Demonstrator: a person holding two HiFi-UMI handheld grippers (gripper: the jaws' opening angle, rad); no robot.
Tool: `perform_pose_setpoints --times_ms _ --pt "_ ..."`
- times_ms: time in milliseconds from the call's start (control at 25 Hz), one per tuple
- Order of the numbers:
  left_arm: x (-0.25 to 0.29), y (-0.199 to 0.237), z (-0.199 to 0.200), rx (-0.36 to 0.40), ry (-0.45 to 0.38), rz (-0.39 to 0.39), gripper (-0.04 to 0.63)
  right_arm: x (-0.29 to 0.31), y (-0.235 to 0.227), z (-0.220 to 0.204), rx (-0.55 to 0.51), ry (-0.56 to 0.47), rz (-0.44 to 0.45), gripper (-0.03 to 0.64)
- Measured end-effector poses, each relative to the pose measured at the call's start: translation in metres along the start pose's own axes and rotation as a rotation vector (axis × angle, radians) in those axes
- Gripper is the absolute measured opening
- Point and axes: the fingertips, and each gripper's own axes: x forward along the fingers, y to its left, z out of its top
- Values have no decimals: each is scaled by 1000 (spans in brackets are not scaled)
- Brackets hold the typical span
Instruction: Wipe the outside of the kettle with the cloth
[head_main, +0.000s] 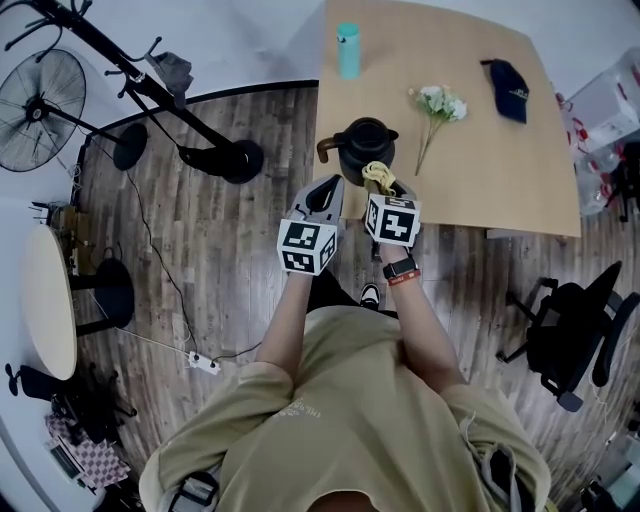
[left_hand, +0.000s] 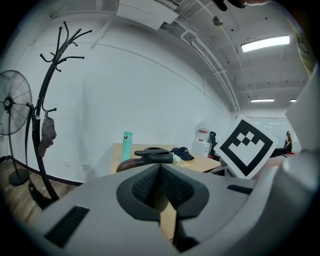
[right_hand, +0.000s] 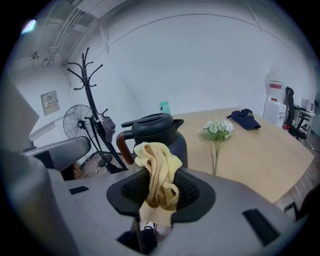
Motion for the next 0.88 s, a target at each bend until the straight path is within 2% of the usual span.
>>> perform_pose_setpoints --times_ms 240,520,880 --pt "5 -8 -3 2 9 -10 21 -2 -26 5 -32 -16 -64 135" --pt "16 -14 -6 4 20 -23 21 6 -41 9 -52 -8 -62 133" --pt "23 -14 -7 5 35 -29 21 15 -55 22 -170 -12 -91 133"
